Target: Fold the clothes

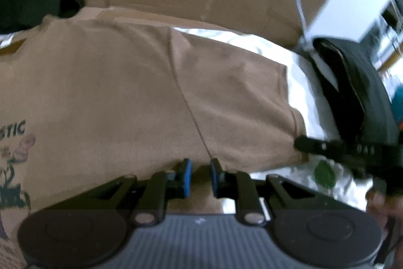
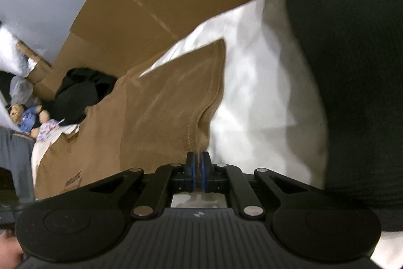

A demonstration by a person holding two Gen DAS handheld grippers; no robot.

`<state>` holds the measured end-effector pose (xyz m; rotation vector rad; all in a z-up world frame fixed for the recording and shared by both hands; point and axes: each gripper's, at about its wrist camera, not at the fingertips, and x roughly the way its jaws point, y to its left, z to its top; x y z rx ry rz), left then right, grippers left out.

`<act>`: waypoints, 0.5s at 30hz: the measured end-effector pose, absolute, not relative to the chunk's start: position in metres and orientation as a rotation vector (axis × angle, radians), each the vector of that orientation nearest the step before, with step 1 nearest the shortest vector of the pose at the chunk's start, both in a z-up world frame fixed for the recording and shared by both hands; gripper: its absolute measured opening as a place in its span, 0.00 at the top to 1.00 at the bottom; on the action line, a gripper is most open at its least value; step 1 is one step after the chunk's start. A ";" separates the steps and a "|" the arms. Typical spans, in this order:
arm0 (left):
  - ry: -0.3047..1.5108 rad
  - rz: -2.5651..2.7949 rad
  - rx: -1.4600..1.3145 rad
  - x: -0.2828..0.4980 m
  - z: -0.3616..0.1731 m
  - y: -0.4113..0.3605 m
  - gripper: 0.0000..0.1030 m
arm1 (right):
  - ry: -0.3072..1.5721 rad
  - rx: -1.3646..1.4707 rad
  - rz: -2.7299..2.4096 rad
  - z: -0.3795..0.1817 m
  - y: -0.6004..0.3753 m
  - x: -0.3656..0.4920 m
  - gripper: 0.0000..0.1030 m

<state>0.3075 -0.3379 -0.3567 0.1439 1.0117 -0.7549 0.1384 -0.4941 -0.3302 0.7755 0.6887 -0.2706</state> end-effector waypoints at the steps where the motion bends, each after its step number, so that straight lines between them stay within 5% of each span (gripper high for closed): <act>1: 1.007 -0.766 0.168 0.307 -0.355 -0.340 0.84 | 0.700 0.775 -0.270 -0.331 -0.494 0.139 0.96; 15: 1.066 -0.761 0.046 0.318 -0.362 -0.327 0.85 | 0.693 0.583 -0.379 -0.307 -0.477 0.140 0.84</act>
